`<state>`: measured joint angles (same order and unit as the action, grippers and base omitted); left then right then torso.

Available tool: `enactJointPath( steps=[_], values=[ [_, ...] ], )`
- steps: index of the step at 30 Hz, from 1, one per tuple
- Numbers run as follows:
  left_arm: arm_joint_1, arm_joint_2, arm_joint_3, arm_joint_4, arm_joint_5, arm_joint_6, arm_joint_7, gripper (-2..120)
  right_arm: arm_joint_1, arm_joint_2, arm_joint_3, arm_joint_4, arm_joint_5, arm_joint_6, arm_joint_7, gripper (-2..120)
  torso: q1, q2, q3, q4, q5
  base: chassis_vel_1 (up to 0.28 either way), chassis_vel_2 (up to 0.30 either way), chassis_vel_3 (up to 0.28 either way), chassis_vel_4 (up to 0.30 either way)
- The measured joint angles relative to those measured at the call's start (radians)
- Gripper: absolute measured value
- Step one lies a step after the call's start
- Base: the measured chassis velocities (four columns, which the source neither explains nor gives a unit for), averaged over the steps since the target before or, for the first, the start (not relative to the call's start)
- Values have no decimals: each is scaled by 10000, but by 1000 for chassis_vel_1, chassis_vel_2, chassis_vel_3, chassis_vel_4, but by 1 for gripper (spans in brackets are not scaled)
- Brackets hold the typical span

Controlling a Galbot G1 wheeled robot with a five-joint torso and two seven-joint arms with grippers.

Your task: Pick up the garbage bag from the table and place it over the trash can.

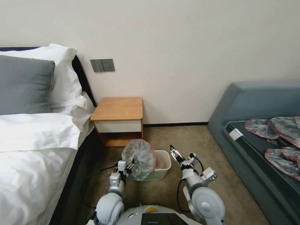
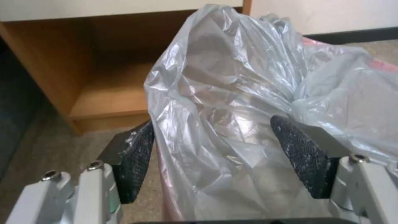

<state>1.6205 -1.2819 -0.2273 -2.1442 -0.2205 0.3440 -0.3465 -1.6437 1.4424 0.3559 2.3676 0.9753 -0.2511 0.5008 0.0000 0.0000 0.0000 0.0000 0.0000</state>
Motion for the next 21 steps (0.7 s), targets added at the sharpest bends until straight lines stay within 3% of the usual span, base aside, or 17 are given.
enactJointPath(
  steps=[11,21],
  values=[
    [-927,-146,426,298,-395,1239,-619,74,-167,16,12,-1,-249,107,38,100,0,0,0,-2,0,0,0,0,0],
    [-1356,-338,650,632,-532,1718,-878,74,-248,-118,-162,-31,-284,120,90,100,0,0,-1,0,0,0,0,0,0]
  ],
)
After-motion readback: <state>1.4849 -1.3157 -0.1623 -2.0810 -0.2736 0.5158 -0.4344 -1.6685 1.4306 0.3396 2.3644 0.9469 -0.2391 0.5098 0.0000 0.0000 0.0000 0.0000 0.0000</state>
